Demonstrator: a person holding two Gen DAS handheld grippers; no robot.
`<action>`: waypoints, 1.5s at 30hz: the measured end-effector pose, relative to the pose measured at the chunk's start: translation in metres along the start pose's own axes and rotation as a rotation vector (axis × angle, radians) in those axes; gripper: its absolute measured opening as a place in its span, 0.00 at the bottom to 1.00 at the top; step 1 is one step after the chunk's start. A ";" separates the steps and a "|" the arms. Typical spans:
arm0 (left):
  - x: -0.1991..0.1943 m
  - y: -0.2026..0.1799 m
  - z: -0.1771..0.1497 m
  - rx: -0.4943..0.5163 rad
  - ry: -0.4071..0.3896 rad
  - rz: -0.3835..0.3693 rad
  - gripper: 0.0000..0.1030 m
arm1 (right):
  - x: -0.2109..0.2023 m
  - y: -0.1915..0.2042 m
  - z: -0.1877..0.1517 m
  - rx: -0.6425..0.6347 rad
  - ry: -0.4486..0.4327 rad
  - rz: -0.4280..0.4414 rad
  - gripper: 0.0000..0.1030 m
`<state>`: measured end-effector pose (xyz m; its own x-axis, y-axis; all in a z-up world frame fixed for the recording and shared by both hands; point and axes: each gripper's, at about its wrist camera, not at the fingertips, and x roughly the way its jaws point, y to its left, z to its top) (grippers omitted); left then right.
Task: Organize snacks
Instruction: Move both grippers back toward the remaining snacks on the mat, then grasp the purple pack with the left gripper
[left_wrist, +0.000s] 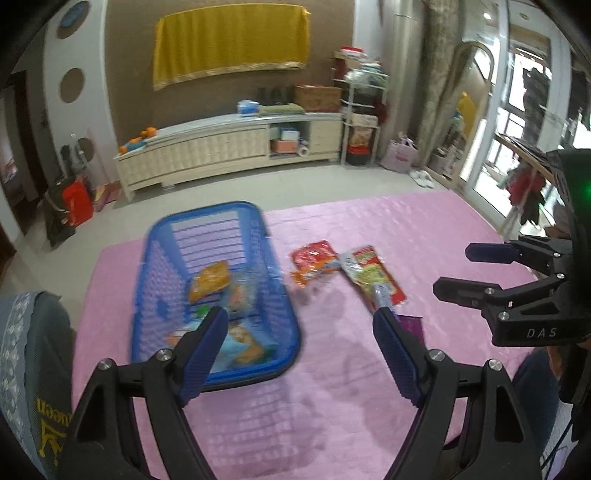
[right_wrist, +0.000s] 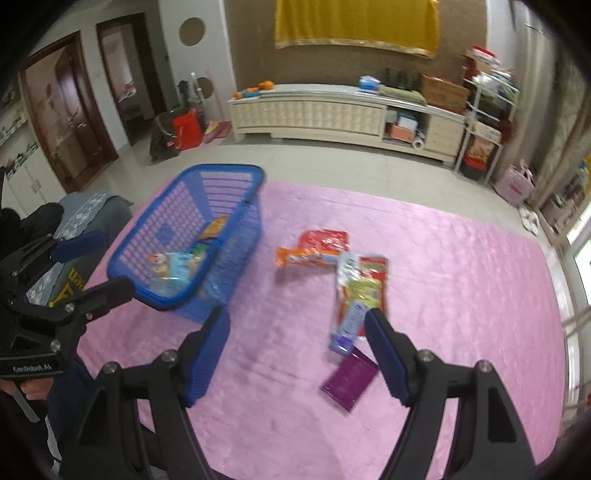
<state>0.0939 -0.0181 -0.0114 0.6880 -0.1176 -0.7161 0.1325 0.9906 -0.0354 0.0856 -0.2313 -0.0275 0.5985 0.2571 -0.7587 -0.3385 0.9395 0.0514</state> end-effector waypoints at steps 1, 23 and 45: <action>0.005 -0.006 0.000 0.008 0.008 -0.011 0.77 | 0.000 -0.007 -0.004 0.013 0.001 0.000 0.77; 0.129 -0.119 -0.029 0.094 0.271 -0.162 0.82 | 0.043 -0.128 -0.094 0.228 0.049 -0.108 0.77; 0.231 -0.172 -0.044 0.127 0.490 -0.158 0.82 | 0.067 -0.183 -0.140 0.334 0.067 -0.177 0.77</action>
<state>0.1992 -0.2123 -0.2012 0.2422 -0.1881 -0.9518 0.3139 0.9435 -0.1066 0.0863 -0.4179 -0.1784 0.5737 0.0789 -0.8152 0.0279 0.9929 0.1158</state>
